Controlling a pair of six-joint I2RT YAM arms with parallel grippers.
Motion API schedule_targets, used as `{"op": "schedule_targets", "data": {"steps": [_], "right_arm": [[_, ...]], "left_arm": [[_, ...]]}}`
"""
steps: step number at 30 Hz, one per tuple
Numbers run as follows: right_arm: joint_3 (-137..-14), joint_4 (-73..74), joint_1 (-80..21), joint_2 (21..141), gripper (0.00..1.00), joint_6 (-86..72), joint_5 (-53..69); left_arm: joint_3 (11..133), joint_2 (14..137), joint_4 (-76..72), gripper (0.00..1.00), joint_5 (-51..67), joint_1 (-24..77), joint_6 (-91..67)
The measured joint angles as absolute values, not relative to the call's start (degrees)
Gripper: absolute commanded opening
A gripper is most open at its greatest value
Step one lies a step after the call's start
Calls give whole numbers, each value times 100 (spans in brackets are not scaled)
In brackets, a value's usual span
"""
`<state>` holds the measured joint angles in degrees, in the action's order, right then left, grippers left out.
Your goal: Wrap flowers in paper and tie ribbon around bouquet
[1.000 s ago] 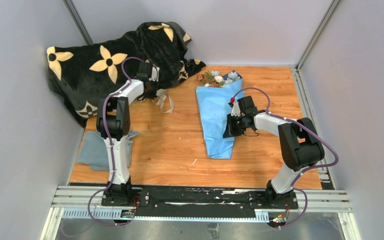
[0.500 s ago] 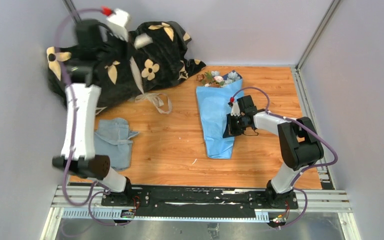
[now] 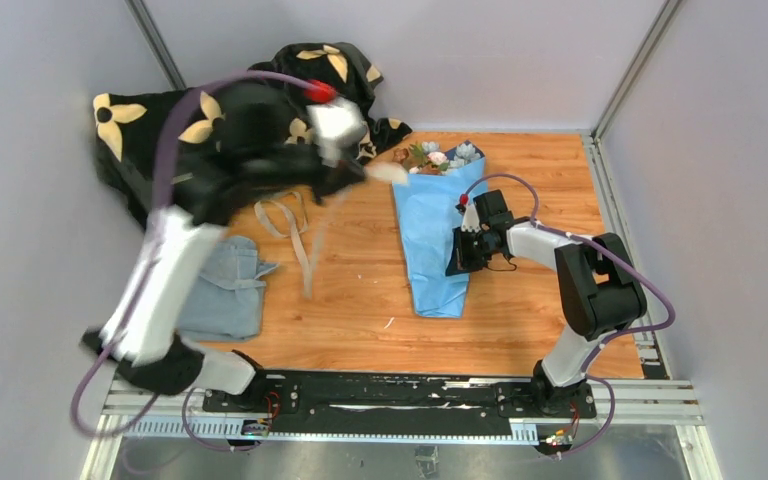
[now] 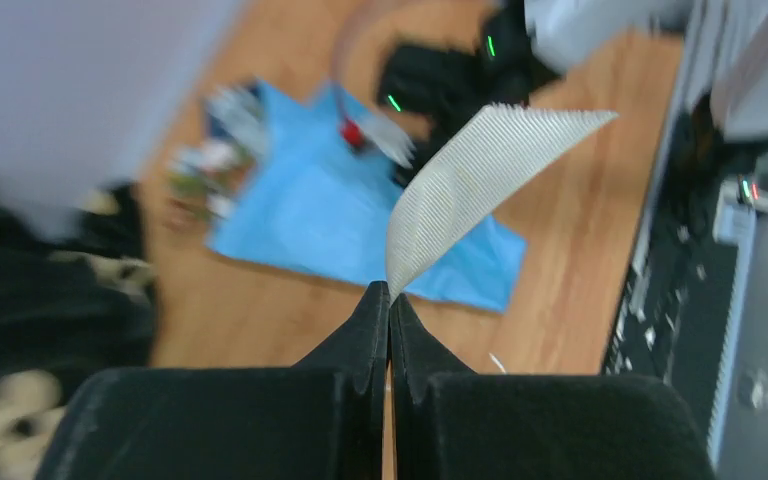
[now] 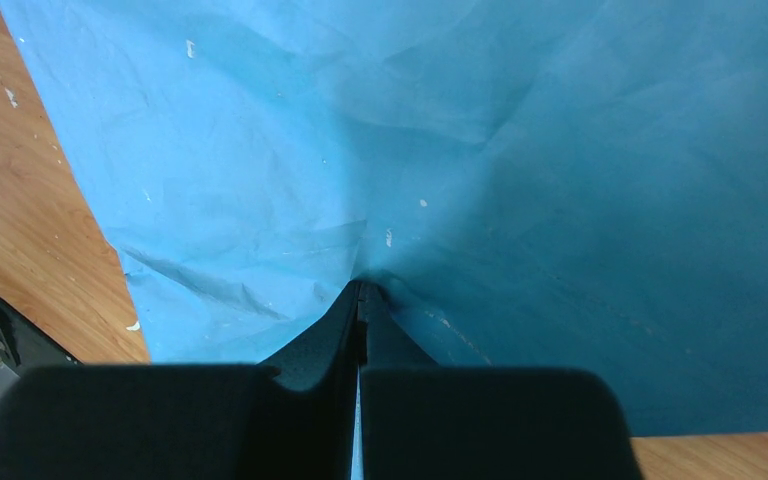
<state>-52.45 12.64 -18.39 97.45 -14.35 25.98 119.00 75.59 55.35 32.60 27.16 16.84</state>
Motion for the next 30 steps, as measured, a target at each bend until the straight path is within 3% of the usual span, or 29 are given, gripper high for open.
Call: {"op": "schedule_targets", "data": {"steps": [4, 8, 12, 18, 23, 30], "right_arm": [[-5247, 1269, -1839, 9743, 0, -1441, 2585], [-5238, 1264, -1839, 9723, 0, -1503, 2541], [-5103, 1109, -1839, 9629, 0, -1632, 2526], [-4713, 836, -1835, 9203, 8, -2071, 2469], [-4567, 753, -1660, 8807, 24, -2473, 2357], [-4628, 819, -1181, 8569, 58, -2596, 2051]], "left_arm": [[9972, 9115, 5513, 0, 2982, 4053, 2132], [9098, 10809, 5596, 5, 2707, 4888, 2620], [9240, 11705, 5566, 7, 2436, 5229, 2816], [9432, 11865, 4394, 7, 2067, 5015, 2427], [8914, 11924, 3533, 7, 1675, 4963, 2311], [8739, 12014, 3181, 7, 1455, 4967, 2274]]}}
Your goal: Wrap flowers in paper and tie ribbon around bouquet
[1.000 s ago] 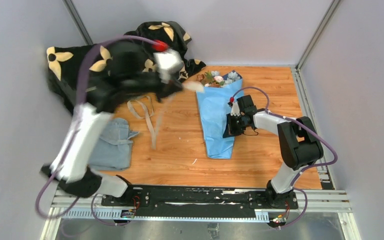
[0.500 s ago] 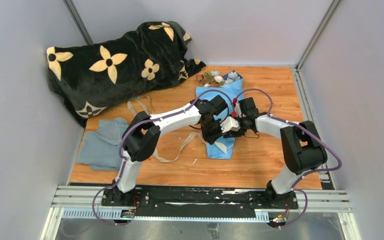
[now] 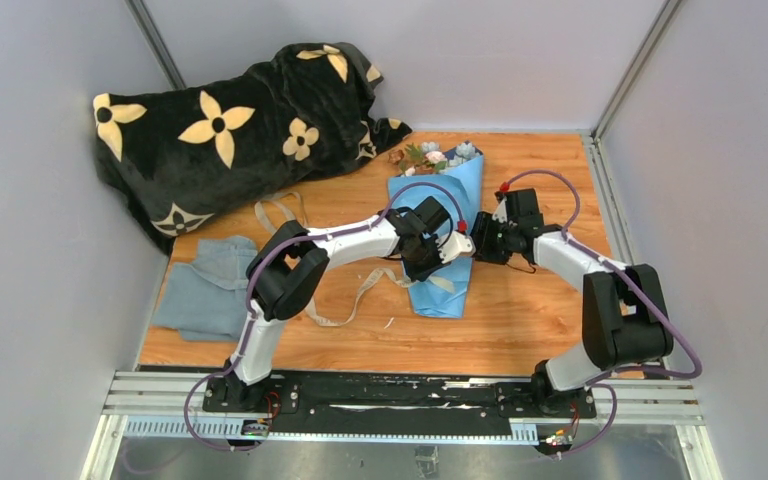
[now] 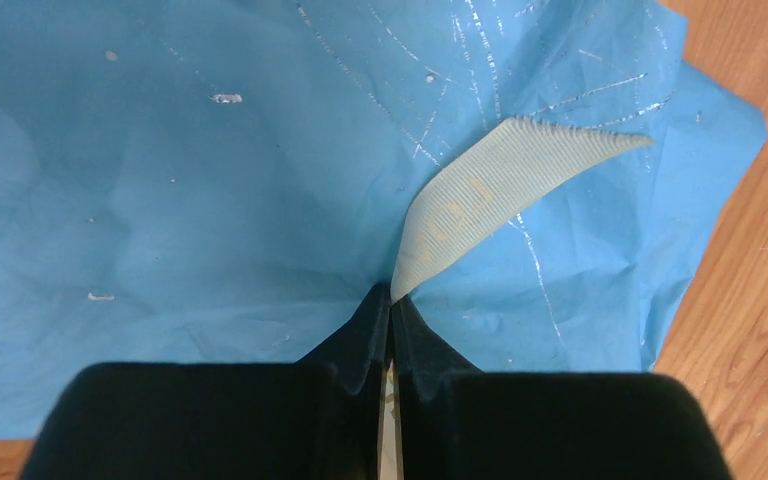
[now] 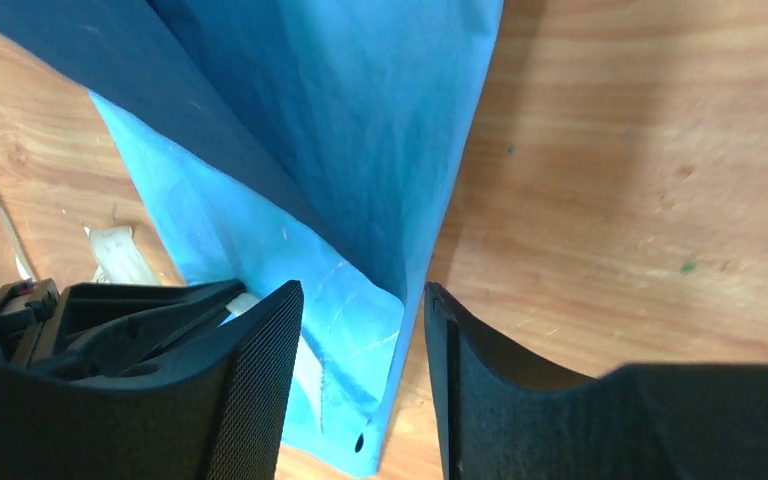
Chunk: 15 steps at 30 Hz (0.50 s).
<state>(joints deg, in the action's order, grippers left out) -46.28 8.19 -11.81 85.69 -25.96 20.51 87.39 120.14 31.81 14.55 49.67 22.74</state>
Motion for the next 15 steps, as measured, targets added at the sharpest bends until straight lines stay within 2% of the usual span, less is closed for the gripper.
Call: {"op": "schedule_targets", "data": {"steps": [5, 10, 15], "right_arm": [[-5024, 884, -998, 8906, 72, -2327, 2043], [-5137, 873, -893, 9354, 72, -2163, 2078], [-5426, 471, -733, 9878, 67, -2095, 2801]], "left_arm": [[8729, 12005, 3148, 7, 1457, 4967, 2261], [8729, 12005, 3144, 7, 1457, 4967, 2259], [8694, 11994, 3076, 6, 1452, 4967, 2268]]}}
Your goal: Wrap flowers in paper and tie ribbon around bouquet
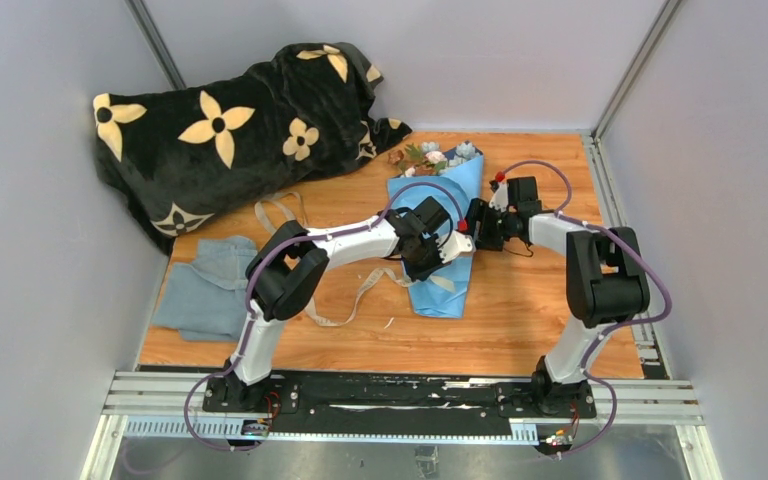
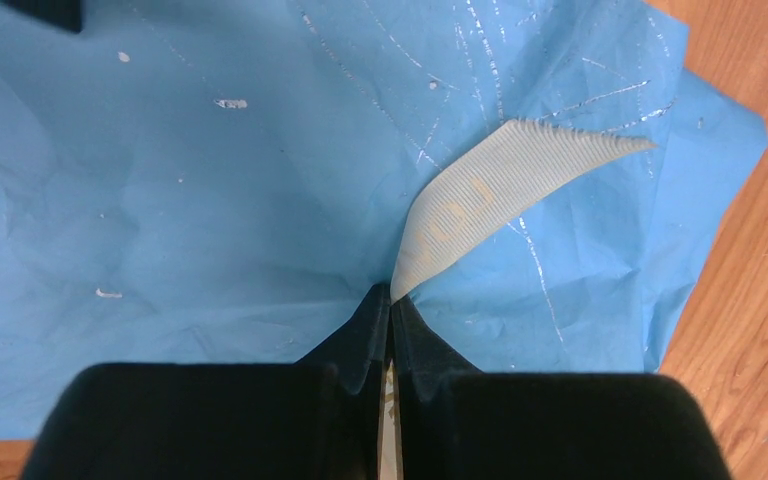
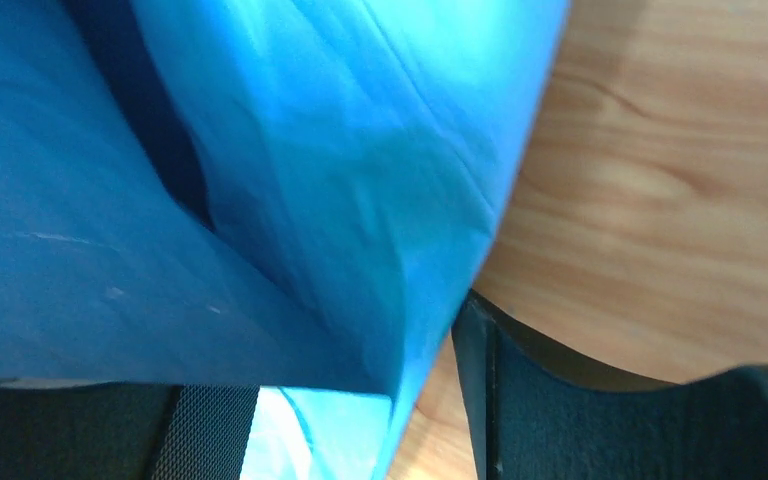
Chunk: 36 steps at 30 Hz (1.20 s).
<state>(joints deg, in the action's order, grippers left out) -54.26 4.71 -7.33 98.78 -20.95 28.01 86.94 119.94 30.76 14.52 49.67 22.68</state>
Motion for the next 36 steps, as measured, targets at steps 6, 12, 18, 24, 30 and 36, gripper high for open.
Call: {"op": "schedule_targets", "data": {"steps": [6, 12, 18, 24, 30, 36], "right_arm": [[-5511, -344, -657, 10512, 1, -2261, 3883], [-5371, -716, -539, 10624, 0, -2528, 4388], [-5439, -292, -471, 10357, 0, -2703, 4466], [-5743, 47, -497, 10127, 0, -3131, 4329], [-6086, 196, -720, 10077, 0, -3474, 4132], [-6241, 325, -829, 9793, 0, -3535, 4077]], "left_arm": [[8672, 11979, 3041, 5, 1431, 4960, 2272], [8853, 11970, 3367, 5, 1490, 4825, 2353], [9139, 11303, 4270, 0, 1498, 4359, 3065], [8973, 10049, 5297, 0, 1632, 4663, 4016], [9317, 10530, 5752, 0, 1900, 6794, 4403], [9539, 11209, 5035, 29, 1870, 7371, 4884]]}}
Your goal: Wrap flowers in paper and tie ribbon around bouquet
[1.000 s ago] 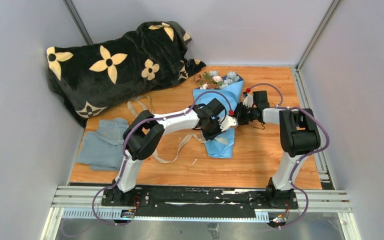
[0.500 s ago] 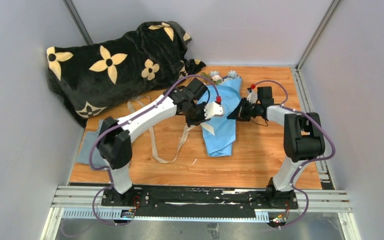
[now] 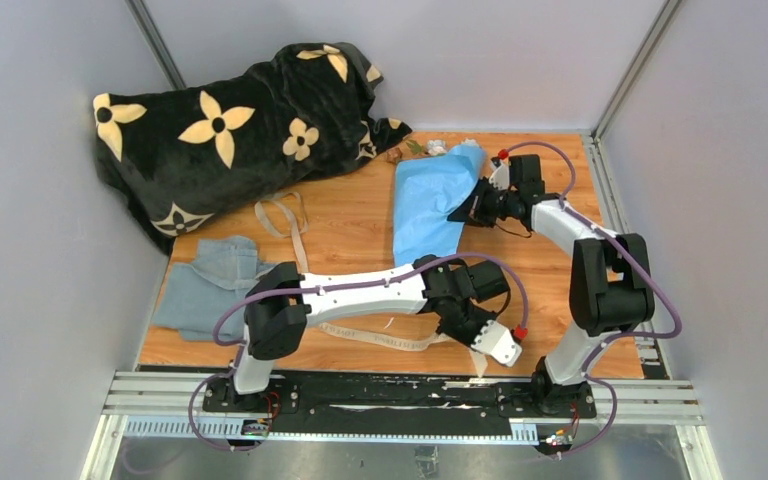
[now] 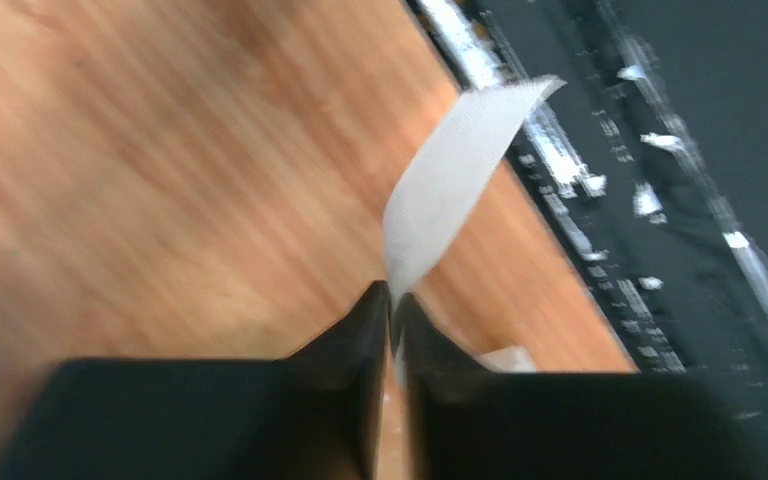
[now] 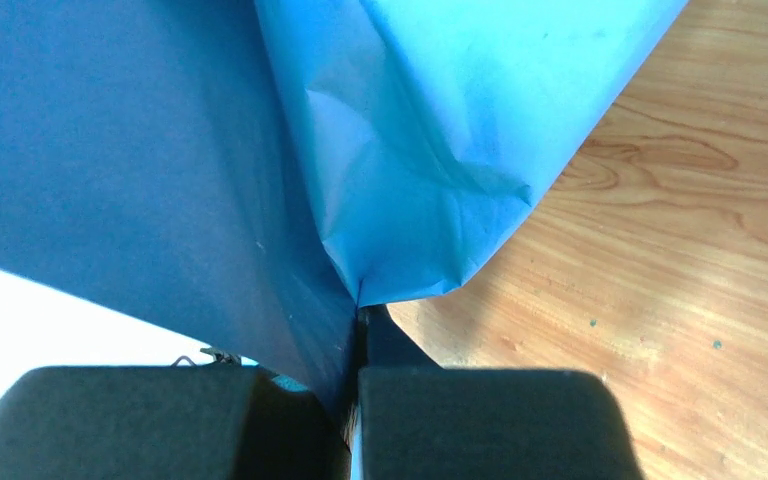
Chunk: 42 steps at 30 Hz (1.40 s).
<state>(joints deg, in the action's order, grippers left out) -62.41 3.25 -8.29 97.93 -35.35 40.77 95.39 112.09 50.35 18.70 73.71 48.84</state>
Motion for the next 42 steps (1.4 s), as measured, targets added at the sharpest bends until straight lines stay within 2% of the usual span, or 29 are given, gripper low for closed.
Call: {"op": "schedule_targets", "data": {"steps": [2, 3, 4, 8, 12, 15, 17, 20, 22, 25, 28, 31, 37, 42], "right_arm": [[-6322, 554, -836, 9721, 0, -3446, 4016], [-6359, 631, -840, 9706, 0, -3406, 3983], [-6394, 705, -840, 9688, 0, -3358, 3953], [-6410, 864, -840, 9614, 0, -3260, 3927], [-6401, 902, -864, 9594, 0, -3210, 3898], [-6320, 902, -965, 9489, 0, -3197, 3846], [-6208, 897, -1096, 9382, 0, -3192, 3785], [-5972, 838, -1378, 9231, 0, -3199, 3728], [-5789, 760, -1540, 9148, 0, -3229, 3693], [-5422, 620, -1811, 9004, 0, -3330, 3586], [-5061, 478, -2112, 8860, 0, -3479, 3474], [-4661, 213, -2515, 8667, 0, -3721, 3356], [-4307, -259, -3336, 8597, 0, -4270, 3009], [-4276, -821, -3822, 8774, 0, -4823, 2624]], "left_arm": [[9542, 11288, 4696, 63, 1806, 7328, 4960], [9542, 11310, 4576, 72, 1754, 7314, 4987], [9542, 11334, 4440, 79, 1695, 7299, 4919], [9564, 11303, 4447, 91, 1577, 7308, 4770], [9583, 10930, 5116, 91, 1516, 7242, 4595], [9448, 10278, 5557, 91, 1594, 6772, 4399], [9255, 9732, 5697, 90, 1686, 5918, 4230], [8984, 9198, 5575, 91, 1761, 3968, 3754], [8696, 9102, 5218, 90, 1667, 2729, 3356], [7935, 9137, 4587, 85, 1243, 1448, 2919], [7244, 9177, 4431, 83, 1245, 1291, 3129], [6573, 9131, 4440, 85, 1865, 1474, 3570], [6473, 8766, 4501, 86, 3055, 1634, 3671], [6486, 8517, 4235, 86, 3148, 2891, 3551]]}}
